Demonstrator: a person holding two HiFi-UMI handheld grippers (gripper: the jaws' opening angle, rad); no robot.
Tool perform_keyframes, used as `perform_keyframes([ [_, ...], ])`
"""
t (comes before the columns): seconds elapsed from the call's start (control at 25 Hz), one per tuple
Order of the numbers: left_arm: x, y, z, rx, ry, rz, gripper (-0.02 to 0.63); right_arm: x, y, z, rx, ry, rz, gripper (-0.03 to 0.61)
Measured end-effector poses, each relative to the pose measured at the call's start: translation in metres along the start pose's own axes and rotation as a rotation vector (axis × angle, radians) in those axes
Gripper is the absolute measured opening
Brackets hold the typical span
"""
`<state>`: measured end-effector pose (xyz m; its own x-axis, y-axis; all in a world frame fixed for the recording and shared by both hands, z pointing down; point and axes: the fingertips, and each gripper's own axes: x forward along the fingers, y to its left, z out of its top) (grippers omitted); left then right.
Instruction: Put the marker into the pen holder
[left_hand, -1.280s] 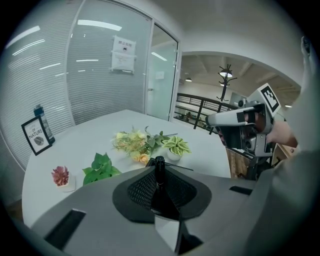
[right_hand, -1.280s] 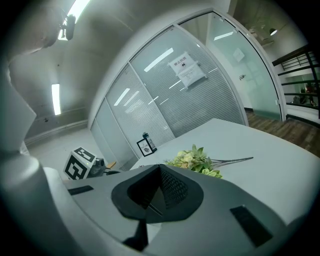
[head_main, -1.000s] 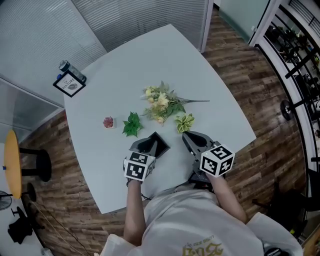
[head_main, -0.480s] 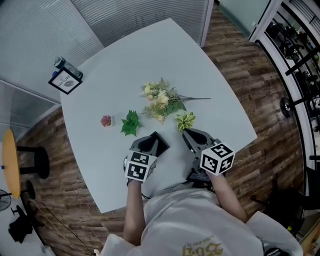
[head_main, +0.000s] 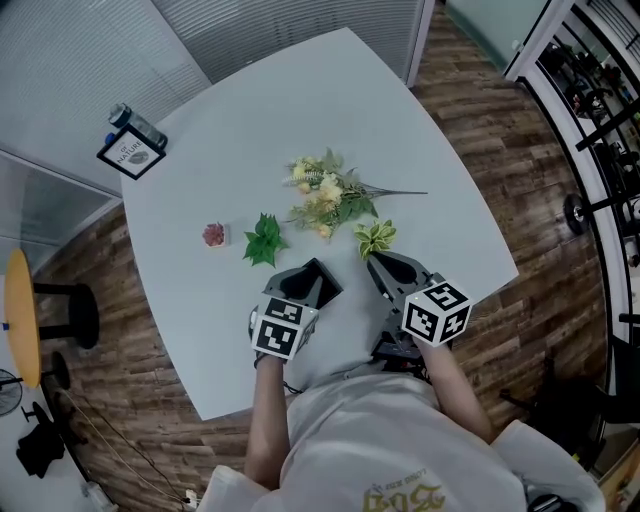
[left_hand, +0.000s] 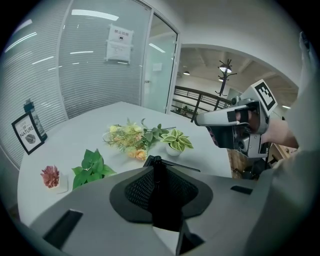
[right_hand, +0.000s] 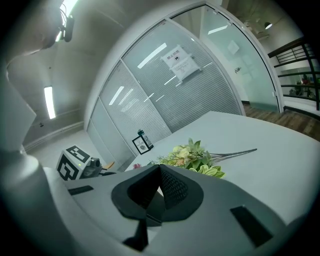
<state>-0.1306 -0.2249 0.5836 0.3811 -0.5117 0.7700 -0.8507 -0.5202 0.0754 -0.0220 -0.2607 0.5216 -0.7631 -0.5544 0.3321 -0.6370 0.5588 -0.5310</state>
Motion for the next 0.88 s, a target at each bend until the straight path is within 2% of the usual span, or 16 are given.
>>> perform_keyframes([
  [0.32, 0.001, -0.001, -0.001, 0.016, 0.014, 0.015, 0.083, 0.001, -0.003, 0.005, 0.008, -0.019, 0.008, 0.017],
  [0.52, -0.001, -0.001, 0.001, -0.008, 0.0, 0.013, 0.103, -0.001, -0.001, 0.008, 0.0, -0.021, 0.014, 0.017],
  [0.76, -0.024, 0.005, 0.014, -0.068, -0.111, 0.079, 0.109, -0.007, 0.008, 0.017, -0.046, -0.035, 0.029, 0.017],
  [0.88, -0.041, 0.008, 0.023, -0.137, -0.194, 0.08, 0.109, -0.011, 0.016, 0.023, -0.07, -0.052, 0.037, 0.017],
])
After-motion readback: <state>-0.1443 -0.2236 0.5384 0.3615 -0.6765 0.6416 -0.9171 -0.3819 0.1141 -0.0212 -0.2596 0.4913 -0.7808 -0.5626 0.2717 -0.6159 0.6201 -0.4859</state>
